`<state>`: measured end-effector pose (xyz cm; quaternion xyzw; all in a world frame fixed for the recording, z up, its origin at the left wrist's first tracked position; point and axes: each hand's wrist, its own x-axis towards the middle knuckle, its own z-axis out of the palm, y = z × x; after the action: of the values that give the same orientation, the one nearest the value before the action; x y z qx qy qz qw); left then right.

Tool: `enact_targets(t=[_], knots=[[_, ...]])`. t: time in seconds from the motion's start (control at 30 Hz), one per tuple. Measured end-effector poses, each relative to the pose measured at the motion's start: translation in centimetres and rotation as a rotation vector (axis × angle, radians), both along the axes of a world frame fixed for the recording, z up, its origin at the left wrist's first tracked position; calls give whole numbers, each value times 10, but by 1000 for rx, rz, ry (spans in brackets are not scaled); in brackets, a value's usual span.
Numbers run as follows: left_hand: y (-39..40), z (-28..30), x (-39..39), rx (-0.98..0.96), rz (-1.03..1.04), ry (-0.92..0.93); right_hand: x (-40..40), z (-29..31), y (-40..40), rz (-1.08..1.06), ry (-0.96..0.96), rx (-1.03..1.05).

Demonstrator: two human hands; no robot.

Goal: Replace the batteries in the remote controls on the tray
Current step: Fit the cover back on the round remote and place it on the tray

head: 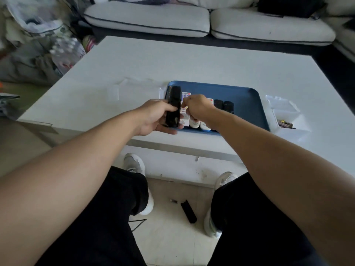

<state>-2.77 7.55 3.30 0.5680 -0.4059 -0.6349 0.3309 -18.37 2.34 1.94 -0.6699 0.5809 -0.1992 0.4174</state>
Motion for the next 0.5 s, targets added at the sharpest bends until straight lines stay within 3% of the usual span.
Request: enact_targets(t=[0.1,0.17,0.27,0.37,0.43,0.5], knots=[[24,-9,2,-12,23,54,5,-18,23,45,24,8],[48,-23,8,18,-8,76,10,-30,40,189,132,5],[84,-55,33,188,-297,33,21,-58,74,495,290,153],[101,-89,56,387,-533,-67,26,-101,103,669,435,424],[102,-112,60,452,-541,-124,28,-137,113,700,548,496],[94,-138,58,463,-459,-161,29,-171,113,604,580,529]])
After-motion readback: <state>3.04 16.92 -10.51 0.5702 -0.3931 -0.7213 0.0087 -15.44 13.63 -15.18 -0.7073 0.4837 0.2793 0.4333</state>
